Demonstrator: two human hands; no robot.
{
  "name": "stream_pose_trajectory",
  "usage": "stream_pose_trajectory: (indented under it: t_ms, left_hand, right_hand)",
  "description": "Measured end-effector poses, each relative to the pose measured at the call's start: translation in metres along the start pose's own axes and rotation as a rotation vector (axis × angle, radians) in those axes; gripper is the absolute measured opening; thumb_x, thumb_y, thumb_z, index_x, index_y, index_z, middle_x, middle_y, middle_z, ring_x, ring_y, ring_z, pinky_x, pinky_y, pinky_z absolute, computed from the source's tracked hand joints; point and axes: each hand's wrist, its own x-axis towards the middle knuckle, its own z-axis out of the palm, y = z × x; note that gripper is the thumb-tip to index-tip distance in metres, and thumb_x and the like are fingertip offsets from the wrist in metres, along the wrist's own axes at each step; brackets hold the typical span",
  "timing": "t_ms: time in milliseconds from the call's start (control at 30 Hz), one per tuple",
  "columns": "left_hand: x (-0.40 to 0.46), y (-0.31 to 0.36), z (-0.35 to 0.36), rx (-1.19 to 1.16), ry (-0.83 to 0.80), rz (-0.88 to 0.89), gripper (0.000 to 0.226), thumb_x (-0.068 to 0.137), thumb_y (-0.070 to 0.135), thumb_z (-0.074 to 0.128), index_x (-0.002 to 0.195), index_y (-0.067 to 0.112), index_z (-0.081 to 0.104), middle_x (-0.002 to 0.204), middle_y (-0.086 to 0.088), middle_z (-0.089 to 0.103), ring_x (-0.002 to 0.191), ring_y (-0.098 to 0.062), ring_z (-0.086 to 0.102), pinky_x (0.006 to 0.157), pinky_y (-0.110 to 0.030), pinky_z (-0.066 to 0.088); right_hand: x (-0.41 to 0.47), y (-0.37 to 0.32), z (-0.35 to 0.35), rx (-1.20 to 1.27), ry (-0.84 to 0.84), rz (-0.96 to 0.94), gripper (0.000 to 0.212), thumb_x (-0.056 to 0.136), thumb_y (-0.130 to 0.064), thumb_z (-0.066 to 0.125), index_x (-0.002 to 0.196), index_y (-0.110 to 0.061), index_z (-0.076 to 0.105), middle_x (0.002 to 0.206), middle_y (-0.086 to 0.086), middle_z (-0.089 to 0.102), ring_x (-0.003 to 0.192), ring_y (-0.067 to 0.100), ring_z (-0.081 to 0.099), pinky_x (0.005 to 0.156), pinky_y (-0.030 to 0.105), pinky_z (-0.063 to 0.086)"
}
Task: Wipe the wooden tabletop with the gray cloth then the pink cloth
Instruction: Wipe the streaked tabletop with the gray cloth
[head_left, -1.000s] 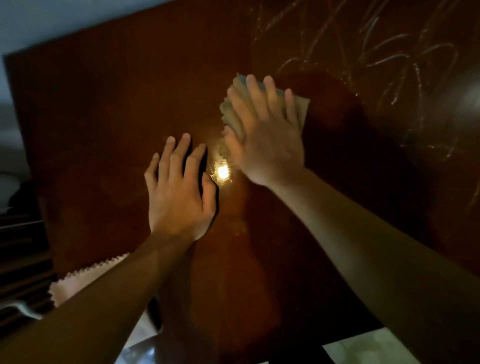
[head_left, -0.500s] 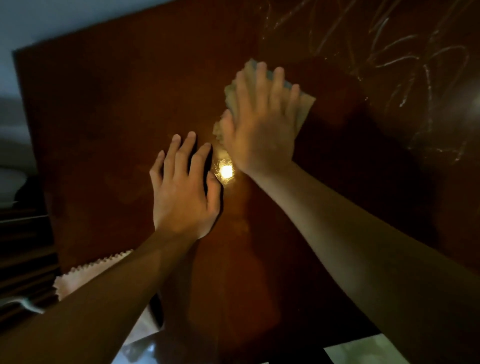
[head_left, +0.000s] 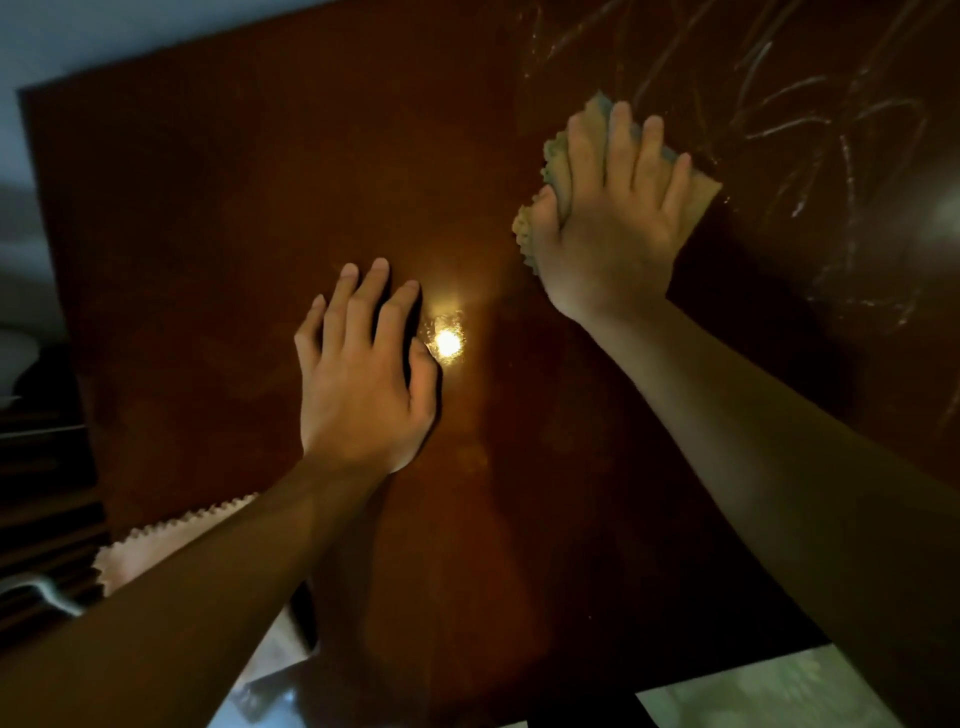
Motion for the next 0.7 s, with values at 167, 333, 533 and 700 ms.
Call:
stream_pose_trajectory:
  t_ms: [167,333,533,700]
  left_hand:
    - [0.0,0.0,0.0,0.022,-0.008,0.006,0.049,0.101,0.03,0.039,0.146,0.011,0.045,0.158,-0.013,0.037,0.151,-0.029,0.024,0.121,-0.05,0.017]
    - [0.0,-0.003,0.002,0.034,0.007,0.01,0.049,0.101,0.031,0.038,0.145,0.012,0.046,0.158,-0.012,0.038,0.151,-0.028,0.024,0.121,-0.049,0.017]
    - [-0.001,-0.003,0.0,0.004,-0.003,0.009,0.049,0.101,0.031,0.038,0.145,0.01,0.046,0.158,-0.013,0.037,0.151,-0.029,0.024,0.121,-0.051,0.016]
    - [0.0,-0.002,0.0,0.008,-0.011,-0.001,0.05,0.101,0.032,0.038,0.146,0.01,0.046,0.158,-0.013,0.037,0.151,-0.029,0.024,0.122,-0.051,0.016]
  right_hand:
    - [-0.026,-0.063,0.007,0.067,0.005,-0.149,0.066,0.105,-0.047,0.021,0.163,-0.016,0.023,0.17,0.017,0.017,0.157,0.041,0.011,0.125,0.059,0.004]
    - [-0.034,-0.042,0.007,0.095,0.023,-0.234,0.064,0.103,-0.05,0.03,0.161,-0.022,0.033,0.169,0.011,0.026,0.157,0.034,0.019,0.127,0.053,0.009]
    - [-0.006,0.03,-0.002,0.057,-0.01,-0.07,0.068,0.102,-0.053,0.025,0.164,-0.025,0.021,0.172,0.01,0.015,0.159,0.033,0.009,0.128,0.054,0.003]
    - [-0.008,0.006,0.001,0.014,0.004,0.056,0.067,0.104,-0.051,0.019,0.165,-0.021,0.014,0.172,0.014,0.011,0.159,0.036,0.007,0.127,0.057,0.003]
